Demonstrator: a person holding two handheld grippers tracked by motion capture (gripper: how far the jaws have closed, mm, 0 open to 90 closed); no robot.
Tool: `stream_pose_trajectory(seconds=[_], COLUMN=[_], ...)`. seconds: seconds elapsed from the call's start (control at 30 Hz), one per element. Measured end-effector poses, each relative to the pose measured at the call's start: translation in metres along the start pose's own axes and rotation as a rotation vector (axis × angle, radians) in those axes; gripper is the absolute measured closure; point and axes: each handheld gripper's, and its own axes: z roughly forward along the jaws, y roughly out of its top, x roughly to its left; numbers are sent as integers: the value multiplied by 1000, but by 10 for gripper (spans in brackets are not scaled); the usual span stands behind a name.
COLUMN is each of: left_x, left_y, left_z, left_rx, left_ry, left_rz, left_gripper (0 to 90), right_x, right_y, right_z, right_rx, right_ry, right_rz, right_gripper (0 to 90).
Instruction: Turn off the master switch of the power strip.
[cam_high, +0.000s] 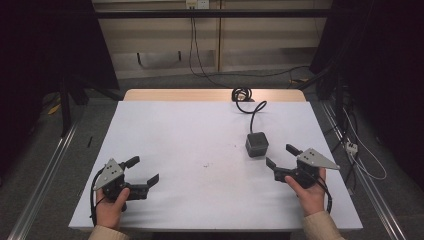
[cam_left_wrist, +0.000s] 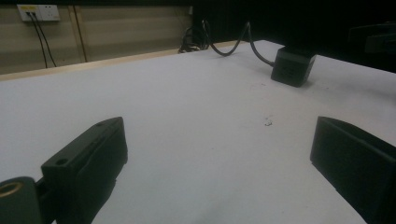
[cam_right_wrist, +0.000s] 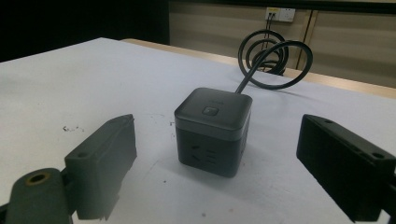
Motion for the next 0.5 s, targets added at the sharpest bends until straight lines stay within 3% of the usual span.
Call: stream_pose_trajectory(seconds=[0.5], left_x=[0], left_y=[0], left_z=[0], left_rx=[7], left_ry=[-5], left_rz=[12], left_gripper=[36], right_x=[-1], right_y=[3], right_z=[10], right_rx=[14], right_ry=[-1], right_rz=[-10], right_gripper=[134])
